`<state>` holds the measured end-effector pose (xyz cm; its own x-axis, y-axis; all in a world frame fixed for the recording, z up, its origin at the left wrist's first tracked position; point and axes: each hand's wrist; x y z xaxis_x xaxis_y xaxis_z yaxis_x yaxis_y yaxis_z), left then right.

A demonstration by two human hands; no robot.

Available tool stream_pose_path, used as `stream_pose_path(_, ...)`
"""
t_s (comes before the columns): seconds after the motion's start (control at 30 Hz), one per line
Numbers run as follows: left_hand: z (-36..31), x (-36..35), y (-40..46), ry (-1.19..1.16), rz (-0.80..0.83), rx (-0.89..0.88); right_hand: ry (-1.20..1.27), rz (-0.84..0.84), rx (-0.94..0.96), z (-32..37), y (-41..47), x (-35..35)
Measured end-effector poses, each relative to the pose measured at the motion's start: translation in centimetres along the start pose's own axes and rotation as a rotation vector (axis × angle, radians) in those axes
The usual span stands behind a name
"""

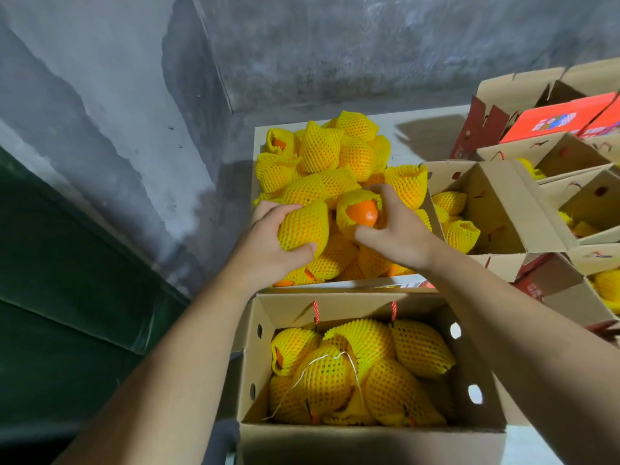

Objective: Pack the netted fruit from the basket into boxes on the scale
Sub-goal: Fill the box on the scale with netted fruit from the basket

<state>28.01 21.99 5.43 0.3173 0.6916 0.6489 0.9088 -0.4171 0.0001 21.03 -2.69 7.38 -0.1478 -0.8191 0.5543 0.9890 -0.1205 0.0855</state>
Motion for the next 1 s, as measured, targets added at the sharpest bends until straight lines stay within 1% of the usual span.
stream_pose_path(0.1,-1.5,-0.5,-0.5,0.102,0.043,-0.092,0.203,-0.064,-0.080,-0.1,-0.1,0.2)
stream_pose_path(0.17,-2.4,-0.9,-0.6,0.193,0.079,-0.121,0.265,-0.098,-0.109,-0.1,-0.2,0.0)
stream_pose_path(0.27,-3.3,-2.1,-0.7,0.256,0.151,-0.142,0.251,-0.129,-0.148,-0.1,-0.6,-0.2)
stream_pose_path(0.4,-4.5,-4.3,-0.9,0.238,0.280,-0.189,0.257,-0.221,-0.216,-0.4,-1.5,0.2)
stream_pose_path(0.5,-4.9,-4.6,-0.8,0.167,0.243,-0.165,0.192,-0.216,-0.162,-0.5,-2.3,0.5)
stream_pose_path(0.6,-5.0,-4.1,-1.2,0.031,0.177,-0.148,0.221,-0.225,-0.150,0.2,-2.8,0.7)
stream_pose_path(0.73,-5.6,-3.6,-2.5,-0.276,0.101,-0.070,0.431,-0.250,-0.163,1.8,-3.3,0.9)
stream_pose_path(0.8,-6.5,-3.6,-3.7,-0.460,0.024,-0.008,0.552,-0.249,-0.158,2.7,-3.6,0.8)
stream_pose_path(0.87,-8.1,-4.0,-5.3,-0.603,-0.099,0.071,0.702,-0.229,-0.145,3.7,-4.2,0.4)
stream_pose_path(0.9,-9.1,-4.2,-6.3,-0.709,-0.134,0.131,0.793,-0.222,-0.151,4.2,-4.6,0.0)
stream_pose_path(0.97,-11.2,-4.3,-8.3,-0.981,-0.145,0.260,0.957,-0.216,-0.179,5.3,-5.6,-0.9)
stream_pose_path(1.0,-12.0,-4.0,-9.4,-1.075,-0.149,0.305,0.995,-0.216,-0.187,5.9,-6.2,-1.4)
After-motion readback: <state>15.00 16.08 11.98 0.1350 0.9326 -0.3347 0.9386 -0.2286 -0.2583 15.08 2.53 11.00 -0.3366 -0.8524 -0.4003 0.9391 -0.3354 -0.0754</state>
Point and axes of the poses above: each hand's wrist, its own y-axis towards the middle knuckle, its own x-axis out of the back of the hand, z = x × y, and after that the axes turned 7 degrees about x, right-handed
